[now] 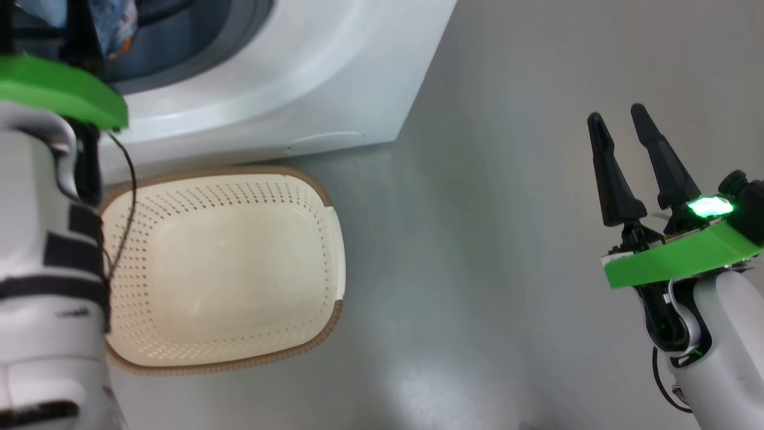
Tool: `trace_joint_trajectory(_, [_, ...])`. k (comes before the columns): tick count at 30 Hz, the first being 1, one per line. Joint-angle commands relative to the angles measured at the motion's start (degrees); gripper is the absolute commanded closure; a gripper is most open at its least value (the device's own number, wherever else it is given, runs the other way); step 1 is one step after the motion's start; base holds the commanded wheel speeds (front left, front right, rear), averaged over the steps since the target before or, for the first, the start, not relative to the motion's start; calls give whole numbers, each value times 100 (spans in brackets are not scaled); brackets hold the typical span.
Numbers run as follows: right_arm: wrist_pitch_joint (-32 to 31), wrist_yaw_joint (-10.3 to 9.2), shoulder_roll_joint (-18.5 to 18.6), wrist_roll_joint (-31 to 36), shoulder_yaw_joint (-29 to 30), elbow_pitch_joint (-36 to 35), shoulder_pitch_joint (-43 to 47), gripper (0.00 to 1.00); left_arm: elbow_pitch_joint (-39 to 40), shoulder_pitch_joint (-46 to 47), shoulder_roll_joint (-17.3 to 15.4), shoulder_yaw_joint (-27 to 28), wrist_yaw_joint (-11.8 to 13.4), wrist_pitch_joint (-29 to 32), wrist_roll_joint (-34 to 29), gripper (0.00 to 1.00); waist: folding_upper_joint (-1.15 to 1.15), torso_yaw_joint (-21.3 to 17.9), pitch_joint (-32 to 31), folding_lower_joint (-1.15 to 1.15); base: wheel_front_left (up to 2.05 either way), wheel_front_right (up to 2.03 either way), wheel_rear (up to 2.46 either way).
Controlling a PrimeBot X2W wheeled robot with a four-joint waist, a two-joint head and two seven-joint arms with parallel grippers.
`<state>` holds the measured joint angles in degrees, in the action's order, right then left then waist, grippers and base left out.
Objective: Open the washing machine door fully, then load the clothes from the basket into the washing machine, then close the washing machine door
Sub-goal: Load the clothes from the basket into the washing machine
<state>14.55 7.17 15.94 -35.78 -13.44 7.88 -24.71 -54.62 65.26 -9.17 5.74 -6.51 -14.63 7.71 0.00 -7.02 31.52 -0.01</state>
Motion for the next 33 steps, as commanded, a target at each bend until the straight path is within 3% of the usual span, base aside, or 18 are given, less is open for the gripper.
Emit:
trace_joint_trajectory(1, [45, 32, 106, -4, -49, -98, 233, 0, 386, -361, -155, 94, -16, -36, 11, 0, 0, 112, -276, 1, 0, 0, 0])
trace_joint_trajectory(13, [45, 32, 305, 4, -86, 25, 644, 0, 1676, -2174, 166, 323, -42, -37, -130, 0, 0, 358, -1157, 1, 0, 0, 0])
trace_joint_trajectory(33, [45, 32, 402, -2, -24, 131, 1511, 0, 2839, -4327, 343, 378, -92, -37, -103, 0, 0, 632, -2353, 1, 0, 0, 0])
